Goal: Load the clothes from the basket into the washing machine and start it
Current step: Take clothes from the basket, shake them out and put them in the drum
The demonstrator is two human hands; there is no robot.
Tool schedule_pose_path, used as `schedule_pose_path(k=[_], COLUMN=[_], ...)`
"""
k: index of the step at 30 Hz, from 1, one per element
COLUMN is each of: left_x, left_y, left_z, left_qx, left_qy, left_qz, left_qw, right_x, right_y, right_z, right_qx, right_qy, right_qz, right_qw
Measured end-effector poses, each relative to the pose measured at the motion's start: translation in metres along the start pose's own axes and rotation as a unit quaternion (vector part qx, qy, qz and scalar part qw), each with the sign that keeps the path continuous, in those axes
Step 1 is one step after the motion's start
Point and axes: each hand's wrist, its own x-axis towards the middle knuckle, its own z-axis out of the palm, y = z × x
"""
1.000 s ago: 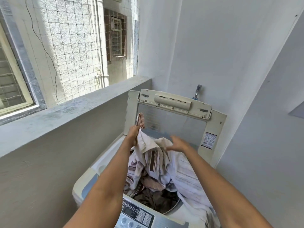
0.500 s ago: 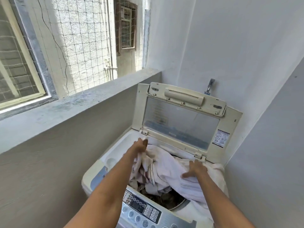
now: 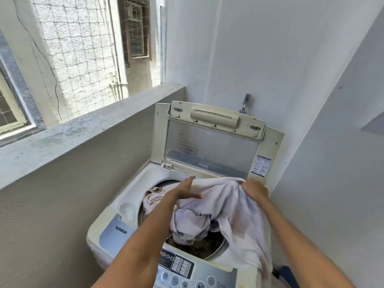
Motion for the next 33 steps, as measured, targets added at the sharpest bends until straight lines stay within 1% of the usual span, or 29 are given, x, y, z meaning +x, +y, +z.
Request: schedule_pose_path(k=[2, 5, 7, 8, 9, 11, 12, 13, 14, 15, 16, 18, 20, 21, 23, 25, 27, 29, 31, 32, 33], left_x=[0.008, 0.015, 0.009, 0.005, 0.004, 0.002, 0.001, 0.003, 0.004, 0.006, 0.008, 0.005, 0.004, 0.003, -0.001, -0.005, -0.008, -0.012, -0.016, -0.019, -0.025], left_y=[0.037, 0.099, 0.138, 0.156, 0.172, 0.200, 0.211, 0.218, 0.224, 0.229, 0.232, 0.237, 0.237, 0.236, 0.230, 0.222, 0.217, 0.211, 0.198, 0.189, 0.180], left_z=[0.004, 0.015, 0.017, 0.015, 0.010, -0.008, -0.019, -0.029, -0.039, -0.047, -0.052, -0.056, -0.055, -0.054, -0.057, -0.067, -0.082, -0.105, -0.130, -0.140, -0.148], left_qx=[-0.026, -0.106, -0.186, -0.243, -0.300, -0.383, -0.402, -0.400, -0.381, -0.363, -0.350, -0.354, -0.366, -0.371, -0.368, -0.362, -0.373, -0.368, -0.343, -0.330, -0.326], left_qy=[0.013, 0.014, 0.023, 0.049, 0.095, 0.205, 0.248, 0.284, 0.303, 0.310, 0.305, 0.299, 0.305, 0.310, 0.315, 0.322, 0.353, 0.394, 0.410, 0.407, 0.390], left_qz=[0.067, 0.171, 0.193, 0.191, 0.182, 0.186, 0.196, 0.201, 0.206, 0.218, 0.234, 0.251, 0.246, 0.242, 0.230, 0.207, 0.181, 0.152, 0.114, 0.117, 0.138], left_qw=[0.997, 0.980, 0.963, 0.950, 0.932, 0.882, 0.859, 0.848, 0.849, 0.851, 0.854, 0.850, 0.844, 0.841, 0.844, 0.850, 0.839, 0.829, 0.837, 0.844, 0.850], right_x=[0.000, -0.003, -0.007, -0.009, -0.011, -0.006, -0.001, 0.000, 0.000, -0.002, -0.006, -0.014, -0.017, -0.014, -0.010, -0.005, -0.004, -0.007, -0.011, -0.015, -0.019], right_y=[0.003, -0.012, -0.027, -0.033, -0.037, -0.038, -0.033, -0.027, -0.019, -0.009, 0.003, 0.031, 0.061, 0.074, 0.089, 0.091, 0.083, 0.064, 0.037, 0.020, 0.002], right_z=[-0.031, -0.068, -0.096, -0.112, -0.128, -0.153, -0.160, -0.165, -0.166, -0.161, -0.151, -0.117, -0.075, -0.057, -0.041, -0.050, -0.075, -0.118, -0.171, -0.198, -0.224], right_qx=[0.056, 0.131, 0.187, 0.216, 0.237, 0.238, 0.238, 0.252, 0.274, 0.290, 0.291, 0.255, 0.182, 0.149, 0.120, 0.099, 0.090, 0.084, 0.121, 0.158, 0.199], right_qy=[0.038, 0.107, 0.158, 0.186, 0.210, 0.223, 0.216, 0.192, 0.163, 0.132, 0.098, 0.003, -0.065, -0.074, -0.038, 0.012, 0.040, 0.088, 0.167, 0.212, 0.253], right_qz=[0.008, -0.008, -0.043, -0.062, -0.077, -0.127, -0.161, -0.194, -0.217, -0.221, -0.218, -0.198, -0.131, -0.099, -0.069, -0.078, -0.106, -0.123, -0.144, -0.166, -0.190], right_qw=[0.998, 0.986, 0.969, 0.956, 0.945, 0.937, 0.933, 0.928, 0.922, 0.922, 0.926, 0.946, 0.972, 0.981, 0.990, 0.992, 0.989, 0.985, 0.968, 0.950, 0.927])
